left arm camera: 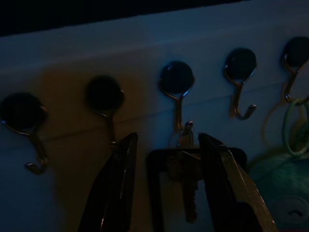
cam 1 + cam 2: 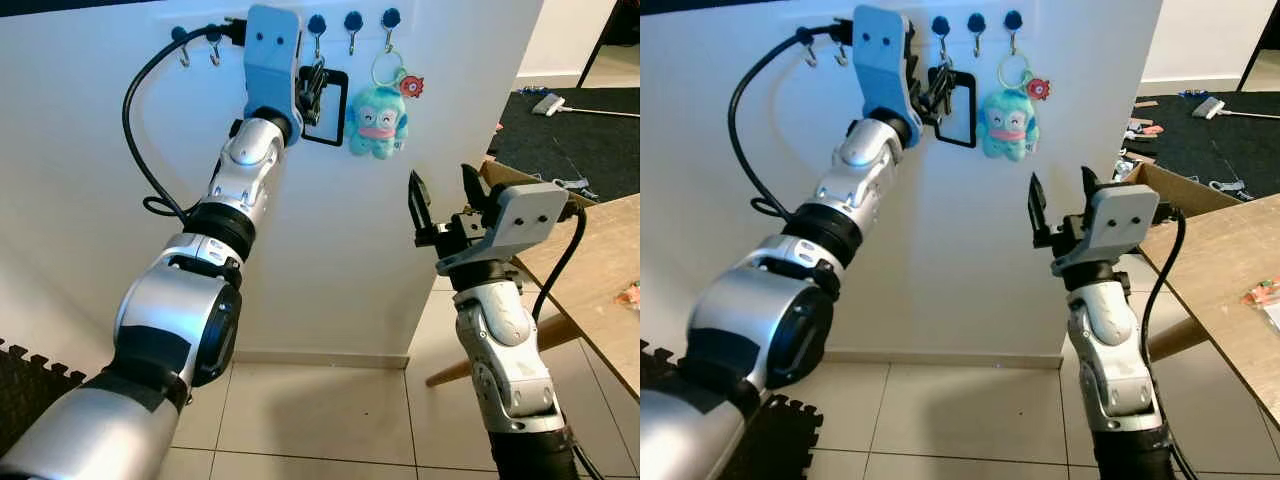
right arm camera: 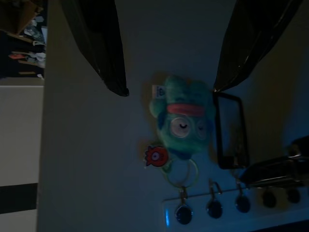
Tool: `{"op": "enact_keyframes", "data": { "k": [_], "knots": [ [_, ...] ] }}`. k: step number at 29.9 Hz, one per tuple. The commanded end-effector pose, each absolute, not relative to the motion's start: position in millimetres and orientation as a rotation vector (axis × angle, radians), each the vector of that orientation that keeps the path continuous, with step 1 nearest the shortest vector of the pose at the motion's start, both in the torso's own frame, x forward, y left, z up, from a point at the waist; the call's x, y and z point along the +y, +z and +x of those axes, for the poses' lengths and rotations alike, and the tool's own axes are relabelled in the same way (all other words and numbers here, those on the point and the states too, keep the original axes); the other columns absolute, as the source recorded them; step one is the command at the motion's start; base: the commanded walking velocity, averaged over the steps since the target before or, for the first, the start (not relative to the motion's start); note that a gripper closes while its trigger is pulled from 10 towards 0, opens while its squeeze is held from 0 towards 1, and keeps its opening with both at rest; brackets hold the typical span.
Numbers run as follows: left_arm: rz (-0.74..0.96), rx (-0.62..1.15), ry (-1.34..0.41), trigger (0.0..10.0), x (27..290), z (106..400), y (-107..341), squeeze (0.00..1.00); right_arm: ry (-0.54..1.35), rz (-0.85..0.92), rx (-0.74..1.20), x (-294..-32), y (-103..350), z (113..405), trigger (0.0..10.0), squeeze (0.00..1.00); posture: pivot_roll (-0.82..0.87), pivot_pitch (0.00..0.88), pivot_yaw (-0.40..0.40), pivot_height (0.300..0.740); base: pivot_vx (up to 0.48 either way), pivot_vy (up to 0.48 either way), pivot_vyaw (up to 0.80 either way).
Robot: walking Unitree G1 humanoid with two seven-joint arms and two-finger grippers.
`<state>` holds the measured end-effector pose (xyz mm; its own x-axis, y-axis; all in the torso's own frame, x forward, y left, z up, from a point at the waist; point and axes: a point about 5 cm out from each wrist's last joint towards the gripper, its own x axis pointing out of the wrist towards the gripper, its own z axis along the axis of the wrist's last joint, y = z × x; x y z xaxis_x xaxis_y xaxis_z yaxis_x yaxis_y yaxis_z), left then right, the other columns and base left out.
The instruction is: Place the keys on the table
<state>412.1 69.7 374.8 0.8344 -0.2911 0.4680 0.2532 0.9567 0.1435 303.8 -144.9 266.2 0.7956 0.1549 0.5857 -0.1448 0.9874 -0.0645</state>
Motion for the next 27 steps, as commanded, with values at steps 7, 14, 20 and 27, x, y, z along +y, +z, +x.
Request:
{"op": "enact_keyframes", "data": {
  "k": [7,14,20,27],
  "knots": [
    [0.102,-0.509,-0.315,8.4,61.2,411.0,376.9,0.0,0.189,-0.005,-0.644,-137.5,272.7,307.1,10.0,0.0,-0.1,0.238,0.146,0.74,0.0,0.0,0.0],
    [0.115,-0.494,-0.308,6.2,61.6,412.1,373.9,0.0,0.194,-0.004,-0.65,-136.3,275.0,308.1,10.0,0.0,-0.1,0.241,0.146,0.74,0.0,0.0,0.0],
    [0.128,-0.481,-0.307,4.9,61.9,413.1,370.6,0.0,0.196,-0.002,-0.652,-135.5,275.7,308.3,10.0,0.0,-0.1,0.243,0.149,0.74,0.0,0.0,0.0],
    [0.132,-0.481,-0.302,1.9,63.2,413.4,371.1,0.0,0.199,-0.001,-0.657,-134.6,276.6,308.2,10.0,0.0,-0.1,0.244,0.149,0.74,0.0,0.0,0.0]
  ]
}}
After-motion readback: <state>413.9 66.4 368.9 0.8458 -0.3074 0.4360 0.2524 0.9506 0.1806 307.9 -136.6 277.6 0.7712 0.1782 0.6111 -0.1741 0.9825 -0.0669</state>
